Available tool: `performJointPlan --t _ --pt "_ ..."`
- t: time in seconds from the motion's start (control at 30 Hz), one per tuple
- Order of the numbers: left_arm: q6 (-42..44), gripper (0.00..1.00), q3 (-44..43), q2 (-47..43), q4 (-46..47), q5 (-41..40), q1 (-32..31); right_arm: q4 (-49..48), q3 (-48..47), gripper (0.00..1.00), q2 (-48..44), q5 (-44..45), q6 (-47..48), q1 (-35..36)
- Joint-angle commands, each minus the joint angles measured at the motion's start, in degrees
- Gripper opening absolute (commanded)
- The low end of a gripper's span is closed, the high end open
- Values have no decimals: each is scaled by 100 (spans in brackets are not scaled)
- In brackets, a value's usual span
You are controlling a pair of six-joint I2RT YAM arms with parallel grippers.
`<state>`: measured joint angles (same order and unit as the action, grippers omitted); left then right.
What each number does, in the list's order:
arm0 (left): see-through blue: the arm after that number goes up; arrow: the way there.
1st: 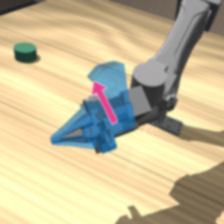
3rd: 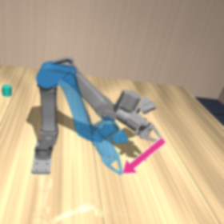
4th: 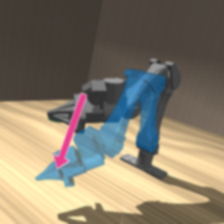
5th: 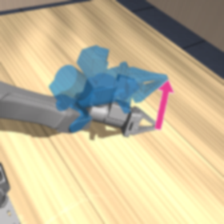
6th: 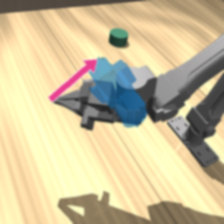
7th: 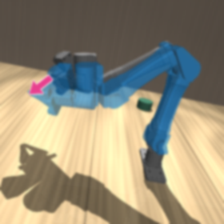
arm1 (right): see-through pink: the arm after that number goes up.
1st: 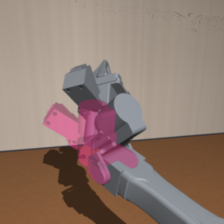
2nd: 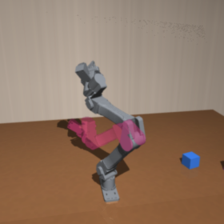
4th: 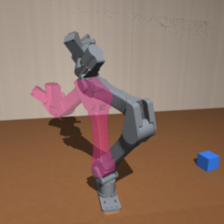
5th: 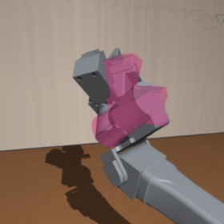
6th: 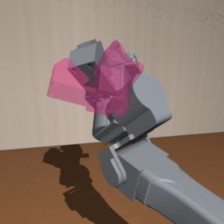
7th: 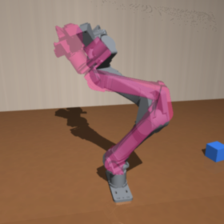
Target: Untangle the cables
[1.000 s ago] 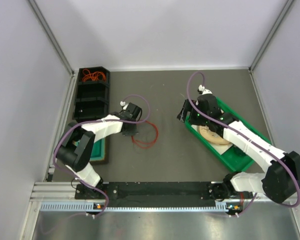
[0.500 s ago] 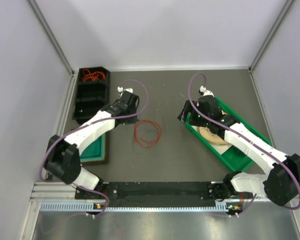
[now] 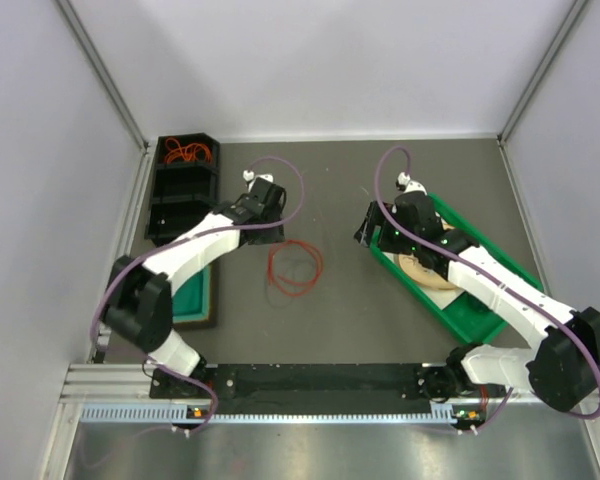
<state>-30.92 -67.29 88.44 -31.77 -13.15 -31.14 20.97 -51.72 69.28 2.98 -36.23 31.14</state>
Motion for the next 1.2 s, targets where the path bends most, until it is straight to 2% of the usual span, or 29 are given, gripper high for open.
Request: performJointPlan --t 0.0,0.07,0.2,0.47,0.83,1.07,1.1,1.17 --pt "-107 53 66 603 -40 -406 -42 -128 4 80 -90 79 -33 103" --pt "-107 57 67 875 30 -461 -42 -120 -4 80 -81 71 -42 103" --pt "-90 56 102 1192 170 -329 -42 -94 -31 80 -55 71 -25 112" --pt "-55 49 154 1693 311 -390 -42 -120 -66 80 -2 27 -25 121" --pt "-125 29 234 2071 619 -285 -24 -120 -110 80 60 18 -16 121" --pt "-143 6 251 2098 663 -241 -7 -128 -101 80 69 44 -7 130" --pt "-143 0 242 2072 637 -241 -7 -128 -101 80 69 44 -16 130" --pt "-99 0 129 2002 558 -276 2 -129 -101 80 77 36 -16 130"
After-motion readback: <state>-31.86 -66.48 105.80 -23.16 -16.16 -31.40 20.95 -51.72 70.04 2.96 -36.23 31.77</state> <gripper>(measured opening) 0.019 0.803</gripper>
